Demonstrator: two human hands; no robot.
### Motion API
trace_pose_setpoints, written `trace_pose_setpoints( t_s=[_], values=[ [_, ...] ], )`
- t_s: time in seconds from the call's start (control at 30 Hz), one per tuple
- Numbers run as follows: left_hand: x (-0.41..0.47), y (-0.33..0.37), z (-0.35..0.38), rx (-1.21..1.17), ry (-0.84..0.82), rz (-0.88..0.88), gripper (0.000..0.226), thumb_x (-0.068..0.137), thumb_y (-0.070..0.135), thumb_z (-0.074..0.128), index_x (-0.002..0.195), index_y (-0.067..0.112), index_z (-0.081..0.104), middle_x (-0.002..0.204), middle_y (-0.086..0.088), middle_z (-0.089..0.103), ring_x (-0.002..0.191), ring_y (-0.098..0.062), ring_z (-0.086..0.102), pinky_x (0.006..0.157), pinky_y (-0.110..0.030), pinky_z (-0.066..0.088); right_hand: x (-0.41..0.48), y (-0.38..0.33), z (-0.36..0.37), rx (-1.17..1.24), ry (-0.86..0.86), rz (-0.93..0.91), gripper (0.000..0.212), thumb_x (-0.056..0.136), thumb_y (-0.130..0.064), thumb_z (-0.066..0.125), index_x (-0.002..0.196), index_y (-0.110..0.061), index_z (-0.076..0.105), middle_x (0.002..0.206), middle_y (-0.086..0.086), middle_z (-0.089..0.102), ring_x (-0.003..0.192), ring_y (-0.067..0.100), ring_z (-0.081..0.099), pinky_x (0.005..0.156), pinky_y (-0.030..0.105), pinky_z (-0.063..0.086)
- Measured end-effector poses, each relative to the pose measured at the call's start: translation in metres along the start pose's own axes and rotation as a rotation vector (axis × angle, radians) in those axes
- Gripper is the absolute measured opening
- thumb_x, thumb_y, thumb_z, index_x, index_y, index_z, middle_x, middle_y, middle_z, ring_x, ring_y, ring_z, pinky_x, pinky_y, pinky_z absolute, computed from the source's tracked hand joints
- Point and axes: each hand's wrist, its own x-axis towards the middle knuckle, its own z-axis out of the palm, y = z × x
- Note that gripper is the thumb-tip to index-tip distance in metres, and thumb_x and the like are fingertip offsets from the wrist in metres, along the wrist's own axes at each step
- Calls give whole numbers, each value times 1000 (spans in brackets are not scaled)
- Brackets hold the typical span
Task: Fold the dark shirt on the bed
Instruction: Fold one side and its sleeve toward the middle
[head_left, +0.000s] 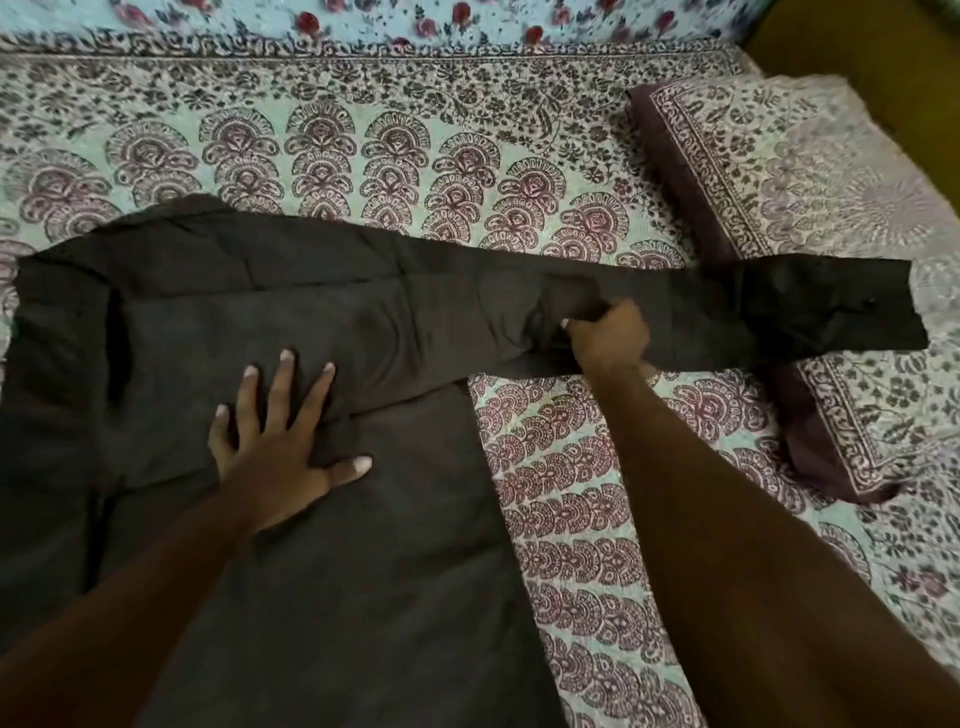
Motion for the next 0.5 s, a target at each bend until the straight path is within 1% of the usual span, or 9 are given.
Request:
trace_pose_setpoints(
  t_s=[0.1,0.2,0.27,0.33,0.37,0.4,0.43,0.47,0.5],
  values=[
    [-1,0,-2,-25,-39,3,120,54,107,31,146,64,-31,161,18,-43,155,-25,-32,125,-59,-5,-10,-9,-9,306,-14,52,41,87,-17,82,120,-5,62,122,16,68,115,31,66,97,40,56],
    [-2,-1,-11,-82,-93,5,117,69,92,59,150,65,-21,161,21,-43,154,-23,-35,125,-57,-9,-44,-16,-18,596,-163,-112,9,91,-11,77,94,-9,69,92,7,72,87,19,70,75,32,55],
    [-3,-3,-21,-144,-150,8,115,73,79,71,151,67,-12,161,23,-41,153,-20,-36,125,-55,-12,-79,-18,-25,726,-301,-224,5,94,-9,73,92,-8,69,88,8,69,84,17,65,73,30,52],
    [2,-7,-27,-272,-178,5,99,81,69,72,155,65,6,167,24,-29,156,-17,-30,125,-50,-12,-115,-21,-32,802,-419,-303,7,96,-8,71,97,-2,68,90,11,66,86,20,62,78,35,51],
    [3,-8,-31,-397,-154,0,84,86,64,71,155,60,22,171,22,-14,159,-17,-20,127,-46,-8,-134,-24,-34,823,-474,-337,10,96,-8,71,98,1,67,89,12,64,87,21,60,80,37,51],
    [2,-10,-35,-585,-94,-13,67,90,58,69,151,50,40,172,16,9,161,-19,-2,128,-39,1,-153,-28,-36,826,-528,-373,11,96,-7,71,96,3,66,88,12,63,86,21,59,81,38,50],
    [-4,-11,-41,-809,-15,-45,50,95,50,66,143,39,54,165,8,34,158,-22,21,126,-31,15,-171,-31,-37,818,-584,-407,9,96,-6,71,93,1,66,87,10,63,87,20,59,83,39,50],
    [-13,-10,-49,-1028,52,-96,36,102,42,61,136,31,59,151,2,50,146,-23,42,120,-27,30,-188,-34,-39,816,-648,-436,6,95,-6,72,90,-4,68,86,7,66,88,20,61,85,42,51],
    [-29,-12,-59,-1207,76,-159,32,107,40,51,135,27,59,141,-1,57,131,-22,53,113,-30,39,-207,-36,-40,820,-720,-457,5,93,-7,73,89,-9,71,88,6,69,91,20,64,89,45,53]
  ],
)
